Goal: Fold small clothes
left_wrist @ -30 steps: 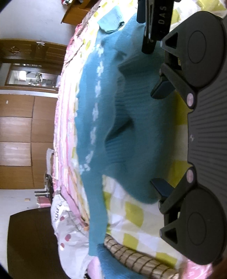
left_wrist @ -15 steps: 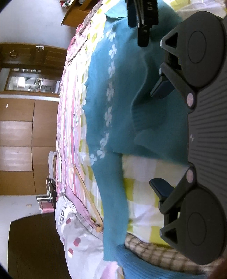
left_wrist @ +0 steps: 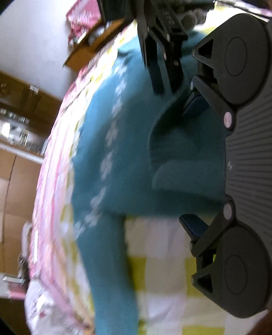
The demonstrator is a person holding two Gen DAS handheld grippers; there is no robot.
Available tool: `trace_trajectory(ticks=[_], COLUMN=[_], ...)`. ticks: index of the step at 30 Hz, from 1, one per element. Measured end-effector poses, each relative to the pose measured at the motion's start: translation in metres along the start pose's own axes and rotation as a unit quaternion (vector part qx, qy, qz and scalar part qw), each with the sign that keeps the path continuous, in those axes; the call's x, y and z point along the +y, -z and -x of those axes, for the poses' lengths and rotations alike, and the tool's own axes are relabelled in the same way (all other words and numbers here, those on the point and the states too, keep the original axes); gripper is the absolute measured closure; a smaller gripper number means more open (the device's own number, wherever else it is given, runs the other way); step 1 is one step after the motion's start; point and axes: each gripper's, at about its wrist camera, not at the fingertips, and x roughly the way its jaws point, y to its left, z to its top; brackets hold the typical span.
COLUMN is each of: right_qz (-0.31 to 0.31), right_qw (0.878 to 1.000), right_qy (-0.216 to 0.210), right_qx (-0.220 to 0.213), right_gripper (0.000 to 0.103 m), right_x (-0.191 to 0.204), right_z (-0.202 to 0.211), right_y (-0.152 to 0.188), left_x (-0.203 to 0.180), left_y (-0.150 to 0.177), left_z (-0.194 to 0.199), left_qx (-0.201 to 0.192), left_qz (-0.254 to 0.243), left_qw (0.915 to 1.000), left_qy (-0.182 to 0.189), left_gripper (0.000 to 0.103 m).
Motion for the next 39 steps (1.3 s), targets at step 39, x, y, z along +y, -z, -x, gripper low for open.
trace_trajectory(ticks=[39], right_qz=[-0.078], right_qw=[0.973], right_qy=[0.217], right_qx=[-0.014], right_gripper=[0.018], right_x=[0.004], right_z=[0.146], right_y=[0.179], left_x=[-0.134], left_y=[0.079], left_z=[0.076], left_qx=[0.024], left_qz=[-0.111], left_qw=[0.9935], left_qy=[0.006], left_gripper=[0.001])
